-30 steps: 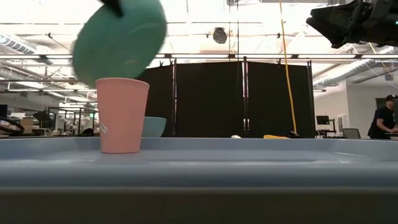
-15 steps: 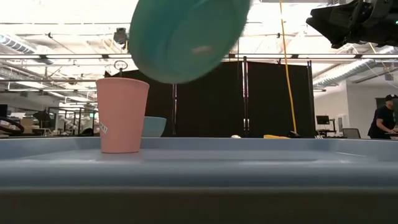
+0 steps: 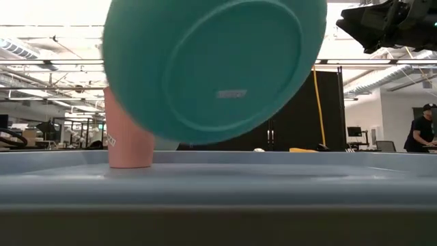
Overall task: Set up tray
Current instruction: Put the light blue plate on the blue tray to the bottom right of the pink cup
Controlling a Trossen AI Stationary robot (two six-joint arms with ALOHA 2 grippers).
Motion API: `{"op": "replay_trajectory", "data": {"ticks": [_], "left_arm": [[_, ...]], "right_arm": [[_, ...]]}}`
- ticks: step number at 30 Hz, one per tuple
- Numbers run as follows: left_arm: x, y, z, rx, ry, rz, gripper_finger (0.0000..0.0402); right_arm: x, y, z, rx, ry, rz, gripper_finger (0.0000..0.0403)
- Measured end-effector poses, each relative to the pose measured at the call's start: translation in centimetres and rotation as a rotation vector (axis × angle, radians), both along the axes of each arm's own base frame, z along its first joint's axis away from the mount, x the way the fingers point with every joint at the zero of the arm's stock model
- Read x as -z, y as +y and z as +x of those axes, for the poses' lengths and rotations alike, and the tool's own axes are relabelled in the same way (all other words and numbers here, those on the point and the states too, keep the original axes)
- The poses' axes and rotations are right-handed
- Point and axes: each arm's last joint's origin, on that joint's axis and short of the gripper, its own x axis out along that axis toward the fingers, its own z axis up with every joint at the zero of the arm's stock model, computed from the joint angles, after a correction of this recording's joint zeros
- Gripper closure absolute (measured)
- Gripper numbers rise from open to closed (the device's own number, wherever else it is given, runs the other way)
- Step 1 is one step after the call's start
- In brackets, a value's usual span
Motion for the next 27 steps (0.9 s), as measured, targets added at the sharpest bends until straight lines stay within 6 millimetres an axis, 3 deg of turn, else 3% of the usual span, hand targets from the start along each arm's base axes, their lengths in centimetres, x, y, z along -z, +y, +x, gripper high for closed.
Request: {"op": "replay_trajectory", "data": {"ticks": [7, 27], "left_arm": [[0.3, -0.7, -0.4, 0.034, 0.105, -0.155, 0.0394], [0.2, -1.8, -1.1, 0.064, 0.192, -0.288, 0.0394]], "right_arm": [[0.0, 0.0, 0.0, -0.008, -0.005, 0.020, 0.0229], [0.0, 0.0, 0.0, -0.012, -0.007, 0.029, 0.0229]]}}
